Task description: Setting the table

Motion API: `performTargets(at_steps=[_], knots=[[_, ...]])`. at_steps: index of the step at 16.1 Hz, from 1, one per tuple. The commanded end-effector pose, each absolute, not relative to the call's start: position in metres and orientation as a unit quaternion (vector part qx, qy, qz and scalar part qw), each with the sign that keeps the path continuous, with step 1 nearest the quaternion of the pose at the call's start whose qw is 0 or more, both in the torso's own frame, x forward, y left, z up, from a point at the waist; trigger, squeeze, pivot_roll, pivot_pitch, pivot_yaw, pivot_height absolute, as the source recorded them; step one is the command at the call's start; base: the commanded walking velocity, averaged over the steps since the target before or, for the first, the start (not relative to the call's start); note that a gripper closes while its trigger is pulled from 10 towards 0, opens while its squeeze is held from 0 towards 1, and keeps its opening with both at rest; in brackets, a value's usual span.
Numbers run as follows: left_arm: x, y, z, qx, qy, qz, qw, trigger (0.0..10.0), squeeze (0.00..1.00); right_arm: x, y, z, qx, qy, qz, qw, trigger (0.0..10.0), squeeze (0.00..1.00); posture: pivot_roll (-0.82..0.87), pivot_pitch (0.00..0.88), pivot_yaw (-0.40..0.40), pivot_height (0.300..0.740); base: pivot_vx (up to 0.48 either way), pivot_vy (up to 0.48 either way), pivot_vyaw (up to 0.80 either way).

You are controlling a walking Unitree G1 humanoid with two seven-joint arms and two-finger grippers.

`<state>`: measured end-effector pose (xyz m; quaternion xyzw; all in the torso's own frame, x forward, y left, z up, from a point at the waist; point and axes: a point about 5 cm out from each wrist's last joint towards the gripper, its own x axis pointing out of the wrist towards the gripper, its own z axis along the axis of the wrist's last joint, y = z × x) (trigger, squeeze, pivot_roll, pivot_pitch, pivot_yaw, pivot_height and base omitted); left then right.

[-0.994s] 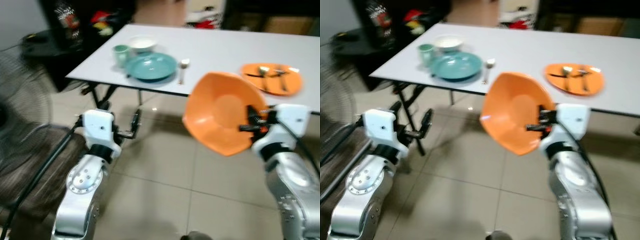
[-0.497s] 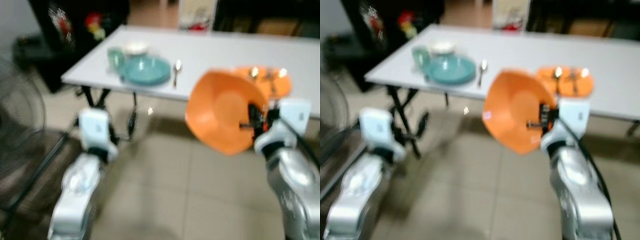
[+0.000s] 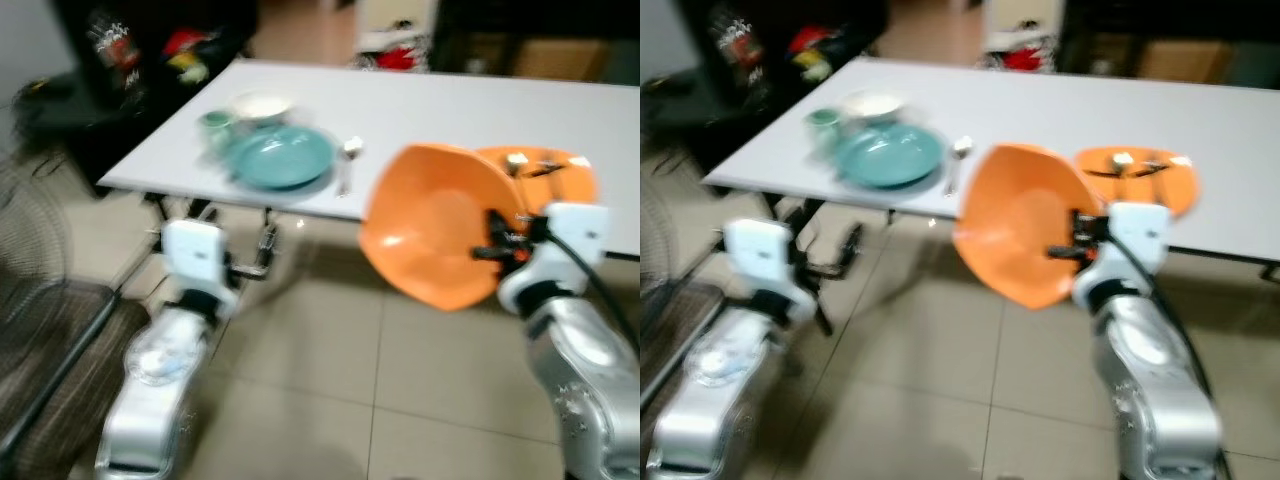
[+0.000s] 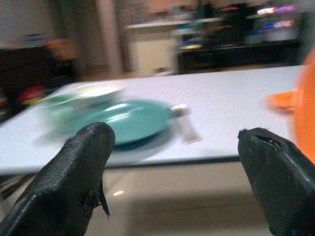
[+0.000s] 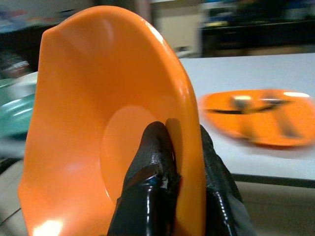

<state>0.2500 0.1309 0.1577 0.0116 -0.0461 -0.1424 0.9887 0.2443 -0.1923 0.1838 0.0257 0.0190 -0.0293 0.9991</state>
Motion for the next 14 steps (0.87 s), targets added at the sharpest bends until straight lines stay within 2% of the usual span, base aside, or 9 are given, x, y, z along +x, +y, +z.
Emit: performTargets(at_steps=[1, 5, 14], knots=[[0.2504, 0.1383, 0.1609, 0.019, -0.05, -0.133, 0.99, 10.0, 0.0, 0.2448, -0.1843, 0.1952, 0.03, -0.008, -0.012, 0.999, 10.0, 0.0, -0.02, 0.0, 0.045, 0.74, 0.39, 0.0, -0.8], [0.2535, 0.1361, 0.1613, 0.02, -0.052, -0.142, 0.988, 10.0, 0.0, 0.2464, -0.1874, 0.1995, 0.046, -0.02, -0.018, 0.999, 10.0, 0.0, -0.03, 0.0, 0.051, 0.74, 0.392, 0.0, -0.72], [0.2568, 0.1341, 0.1622, 0.019, -0.055, -0.149, 0.987, 10.0, 0.0, 0.2514, -0.1887, 0.2052, 0.054, -0.038, -0.008, 0.998, 10.0, 0.0, -0.03, 0.0, 0.056, 0.74, 0.407, 0.0, 0.0]])
